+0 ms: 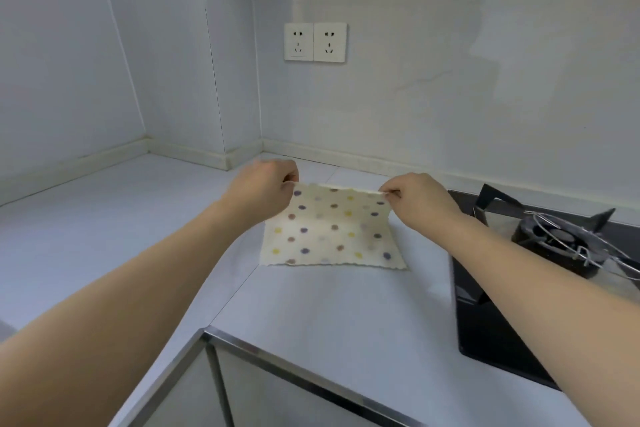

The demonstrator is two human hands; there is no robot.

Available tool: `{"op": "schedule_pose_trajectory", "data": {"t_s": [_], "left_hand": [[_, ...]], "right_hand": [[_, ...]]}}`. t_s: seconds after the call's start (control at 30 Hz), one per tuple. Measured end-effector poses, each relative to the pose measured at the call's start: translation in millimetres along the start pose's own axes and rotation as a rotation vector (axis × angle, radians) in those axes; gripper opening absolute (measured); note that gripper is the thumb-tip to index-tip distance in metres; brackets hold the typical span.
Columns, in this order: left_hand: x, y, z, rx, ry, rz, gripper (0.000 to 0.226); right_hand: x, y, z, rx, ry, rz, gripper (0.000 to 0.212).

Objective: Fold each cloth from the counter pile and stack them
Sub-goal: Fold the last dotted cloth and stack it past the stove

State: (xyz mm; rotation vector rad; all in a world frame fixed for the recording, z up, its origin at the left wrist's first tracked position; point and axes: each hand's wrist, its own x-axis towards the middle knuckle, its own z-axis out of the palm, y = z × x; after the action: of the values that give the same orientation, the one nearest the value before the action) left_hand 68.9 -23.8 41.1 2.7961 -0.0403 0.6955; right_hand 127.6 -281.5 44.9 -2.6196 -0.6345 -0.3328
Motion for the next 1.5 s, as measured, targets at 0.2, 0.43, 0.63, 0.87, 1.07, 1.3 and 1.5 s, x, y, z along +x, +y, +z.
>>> {"op": "schedule_pose_trajectory", "data": {"t_s": [0.2, 0.43, 0.63, 0.87, 1.07, 1.3, 1.5], "left_hand": [[-98, -16, 49, 0.01, -0.089, 0.167, 0.019], [-103, -27, 71, -0.013, -0.078, 0.061, 0.027], [-98, -31, 76, 0.001, -0.013, 0.092, 0.014], [-97, -27, 70, -0.147, -0.045, -0.066, 0.012], [-98, -19, 60, -0.284, -0.027, -0.118, 0.013], [-95, -20, 47, -0.237, -0.065, -0.114, 0.034], [-95, -16, 38, -0.2, 0.04, -0.039, 0.022]], "right_hand": [[-64, 11, 51, -0.032, -0.113, 0.122, 0.035], [-70, 27, 94, -0.005, 0.088, 0.133, 0.038], [-65, 23, 92, -0.077, -0.011, 0.168, 0.033], [-66, 20, 89, -0.021, -0.087, 0.169, 0.039], [-64, 24, 92, -0.011, -0.057, 0.117, 0.017], [-62, 19, 69, 0.765, 0.268, 0.225, 0.012], [-61, 17, 63, 0.952, 0.33, 0.241, 0.026]]}}
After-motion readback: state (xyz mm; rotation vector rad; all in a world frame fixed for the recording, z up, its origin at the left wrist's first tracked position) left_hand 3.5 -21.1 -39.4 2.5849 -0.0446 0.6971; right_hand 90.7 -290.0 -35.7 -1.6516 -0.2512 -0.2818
